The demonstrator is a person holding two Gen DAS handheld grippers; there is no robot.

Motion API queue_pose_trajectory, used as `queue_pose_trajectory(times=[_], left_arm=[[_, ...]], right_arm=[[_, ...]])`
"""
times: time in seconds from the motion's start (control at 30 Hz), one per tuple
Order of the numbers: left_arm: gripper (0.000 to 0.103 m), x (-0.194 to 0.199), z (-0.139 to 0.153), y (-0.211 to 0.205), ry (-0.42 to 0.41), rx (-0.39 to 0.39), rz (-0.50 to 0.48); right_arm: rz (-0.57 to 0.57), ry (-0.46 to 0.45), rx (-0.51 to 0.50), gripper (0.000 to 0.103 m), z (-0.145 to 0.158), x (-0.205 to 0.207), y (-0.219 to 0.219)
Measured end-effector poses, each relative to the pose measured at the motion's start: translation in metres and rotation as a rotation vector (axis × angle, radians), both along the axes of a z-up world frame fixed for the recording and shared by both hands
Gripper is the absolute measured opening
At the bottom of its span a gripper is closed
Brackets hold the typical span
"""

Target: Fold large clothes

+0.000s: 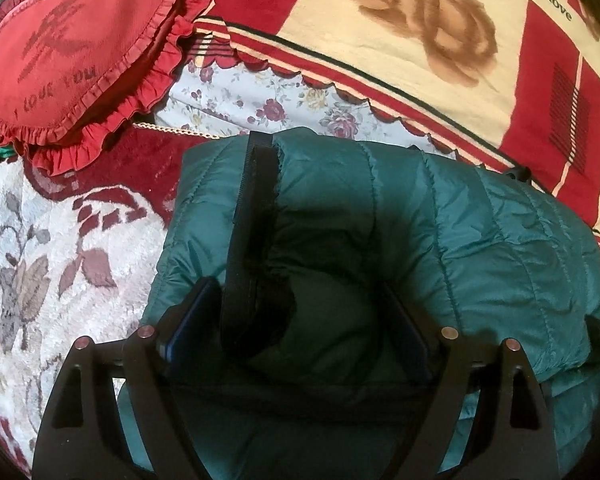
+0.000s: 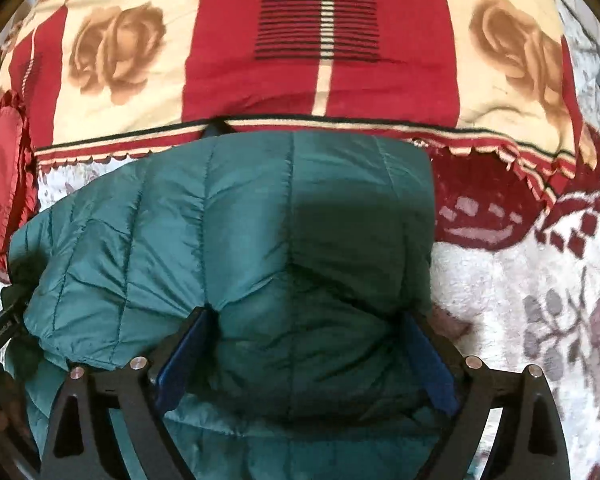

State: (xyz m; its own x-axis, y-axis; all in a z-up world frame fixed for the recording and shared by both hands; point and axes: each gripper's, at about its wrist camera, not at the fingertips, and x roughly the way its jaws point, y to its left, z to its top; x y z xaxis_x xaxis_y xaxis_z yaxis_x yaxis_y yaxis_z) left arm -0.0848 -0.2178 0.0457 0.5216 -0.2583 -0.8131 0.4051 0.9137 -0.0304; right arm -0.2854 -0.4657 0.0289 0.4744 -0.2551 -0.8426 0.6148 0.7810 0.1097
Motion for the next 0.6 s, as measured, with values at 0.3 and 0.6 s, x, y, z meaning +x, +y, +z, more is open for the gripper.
queue_pose_trajectory(times=[0.3, 0.6], left_arm=[[0.085, -0.002, -0.001, 0.000, -0.014, 0.005, 0.000], [0.090, -0.003, -0.003, -0.003, -0.032, -0.008, -0.004]], right_arm=[[0.066, -0.152, -0.059, 0.091, 0.051, 0.009, 0.029], [0.109, -0.004, -0.069, 0.089, 0.001, 0.035, 0.026]])
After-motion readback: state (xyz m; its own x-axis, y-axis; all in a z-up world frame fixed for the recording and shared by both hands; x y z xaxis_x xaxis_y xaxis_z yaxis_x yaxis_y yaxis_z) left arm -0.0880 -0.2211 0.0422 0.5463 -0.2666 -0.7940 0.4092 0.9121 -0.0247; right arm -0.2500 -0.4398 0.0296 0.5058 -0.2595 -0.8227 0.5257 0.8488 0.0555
